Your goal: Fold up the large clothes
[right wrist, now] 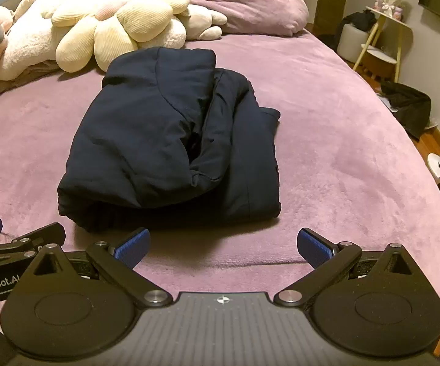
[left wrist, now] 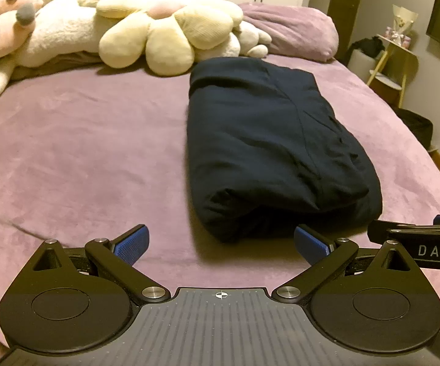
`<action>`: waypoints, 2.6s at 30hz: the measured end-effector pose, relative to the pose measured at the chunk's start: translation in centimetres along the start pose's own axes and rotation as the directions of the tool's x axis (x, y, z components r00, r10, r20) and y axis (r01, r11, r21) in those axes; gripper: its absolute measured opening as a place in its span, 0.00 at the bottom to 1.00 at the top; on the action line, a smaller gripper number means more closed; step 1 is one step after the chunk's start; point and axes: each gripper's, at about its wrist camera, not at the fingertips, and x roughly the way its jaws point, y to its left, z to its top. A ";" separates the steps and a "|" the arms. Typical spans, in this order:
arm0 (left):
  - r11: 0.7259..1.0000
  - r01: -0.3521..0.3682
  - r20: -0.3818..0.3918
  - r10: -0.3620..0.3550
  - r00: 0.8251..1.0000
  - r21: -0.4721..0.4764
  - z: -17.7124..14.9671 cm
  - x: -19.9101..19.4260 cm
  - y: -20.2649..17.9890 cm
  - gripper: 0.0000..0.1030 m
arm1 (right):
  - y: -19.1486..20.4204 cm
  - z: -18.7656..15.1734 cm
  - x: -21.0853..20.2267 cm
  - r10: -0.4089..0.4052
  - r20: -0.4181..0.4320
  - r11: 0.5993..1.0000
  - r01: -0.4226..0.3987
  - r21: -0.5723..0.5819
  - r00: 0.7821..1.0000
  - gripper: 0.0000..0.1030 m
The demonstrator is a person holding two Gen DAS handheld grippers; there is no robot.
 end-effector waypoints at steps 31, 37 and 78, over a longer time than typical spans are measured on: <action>1.000 -0.011 -0.010 0.011 1.000 0.027 0.2 0.0 -0.1 1.00 | -0.2 -0.1 -0.3 0.004 0.000 1.000 -0.004 0.011 1.000 1.00; 0.999 -0.014 -0.009 0.015 1.000 0.030 0.2 -0.1 -0.2 1.00 | -0.2 -0.1 -0.4 0.003 -0.002 1.000 -0.003 0.013 1.000 1.00; 1.000 -0.027 -0.056 0.027 0.998 0.012 0.1 -0.1 -0.2 1.00 | -0.1 0.2 -0.9 0.007 0.015 1.000 -0.008 0.018 1.000 1.00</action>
